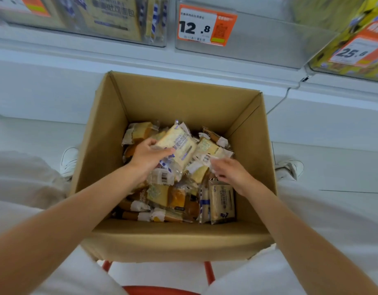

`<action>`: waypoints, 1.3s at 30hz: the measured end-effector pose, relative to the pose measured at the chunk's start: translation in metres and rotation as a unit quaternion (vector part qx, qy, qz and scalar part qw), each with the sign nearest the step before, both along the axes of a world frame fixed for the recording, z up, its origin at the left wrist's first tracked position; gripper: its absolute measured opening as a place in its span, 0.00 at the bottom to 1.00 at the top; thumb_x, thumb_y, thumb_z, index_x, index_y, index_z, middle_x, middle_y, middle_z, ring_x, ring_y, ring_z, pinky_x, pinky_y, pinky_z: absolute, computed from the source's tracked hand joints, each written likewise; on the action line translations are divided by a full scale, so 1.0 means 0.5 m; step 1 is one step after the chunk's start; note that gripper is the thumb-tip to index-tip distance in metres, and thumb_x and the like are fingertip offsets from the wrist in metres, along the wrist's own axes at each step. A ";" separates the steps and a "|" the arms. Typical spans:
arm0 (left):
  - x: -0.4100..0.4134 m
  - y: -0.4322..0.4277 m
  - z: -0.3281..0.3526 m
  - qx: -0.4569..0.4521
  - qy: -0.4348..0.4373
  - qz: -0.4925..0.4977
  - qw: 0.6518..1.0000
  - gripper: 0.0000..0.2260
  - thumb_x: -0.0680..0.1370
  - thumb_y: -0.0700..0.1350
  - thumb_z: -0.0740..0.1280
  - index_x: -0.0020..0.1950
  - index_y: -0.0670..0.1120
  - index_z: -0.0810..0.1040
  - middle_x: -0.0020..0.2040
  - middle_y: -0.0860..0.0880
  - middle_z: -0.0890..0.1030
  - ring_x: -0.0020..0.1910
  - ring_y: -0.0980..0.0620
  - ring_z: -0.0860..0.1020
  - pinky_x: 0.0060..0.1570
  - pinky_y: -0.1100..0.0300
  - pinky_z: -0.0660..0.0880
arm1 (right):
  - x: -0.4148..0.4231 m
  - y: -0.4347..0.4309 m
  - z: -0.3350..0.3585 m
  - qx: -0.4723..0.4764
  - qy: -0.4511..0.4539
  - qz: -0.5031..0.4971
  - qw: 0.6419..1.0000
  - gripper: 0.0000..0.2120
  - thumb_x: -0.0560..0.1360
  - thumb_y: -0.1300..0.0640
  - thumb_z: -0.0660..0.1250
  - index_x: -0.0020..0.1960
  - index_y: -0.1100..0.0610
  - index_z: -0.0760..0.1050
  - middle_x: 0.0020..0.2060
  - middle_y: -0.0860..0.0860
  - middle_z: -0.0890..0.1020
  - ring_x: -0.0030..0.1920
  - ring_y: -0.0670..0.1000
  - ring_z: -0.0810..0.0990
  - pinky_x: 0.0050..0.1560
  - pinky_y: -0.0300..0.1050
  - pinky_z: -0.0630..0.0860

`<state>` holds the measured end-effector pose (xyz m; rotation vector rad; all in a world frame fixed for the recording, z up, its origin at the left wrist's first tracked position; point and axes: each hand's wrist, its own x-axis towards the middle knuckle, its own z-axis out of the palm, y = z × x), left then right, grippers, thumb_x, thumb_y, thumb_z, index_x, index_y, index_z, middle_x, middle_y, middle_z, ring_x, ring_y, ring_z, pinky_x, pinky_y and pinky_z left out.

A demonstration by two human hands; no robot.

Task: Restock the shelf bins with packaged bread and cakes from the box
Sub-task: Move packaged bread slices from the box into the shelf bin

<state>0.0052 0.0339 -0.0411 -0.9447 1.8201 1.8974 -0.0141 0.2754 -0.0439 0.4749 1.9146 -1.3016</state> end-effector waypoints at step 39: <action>0.008 -0.054 -0.013 0.121 -0.029 0.014 0.992 0.19 0.72 0.43 0.76 0.62 0.47 0.79 0.55 0.44 0.85 0.53 0.45 0.84 0.54 0.45 0.80 | -0.005 0.034 -0.075 0.179 -0.033 0.333 0.925 0.23 0.75 0.62 0.70 0.68 0.58 0.70 0.63 0.54 0.76 0.63 0.54 0.74 0.56 0.39 0.75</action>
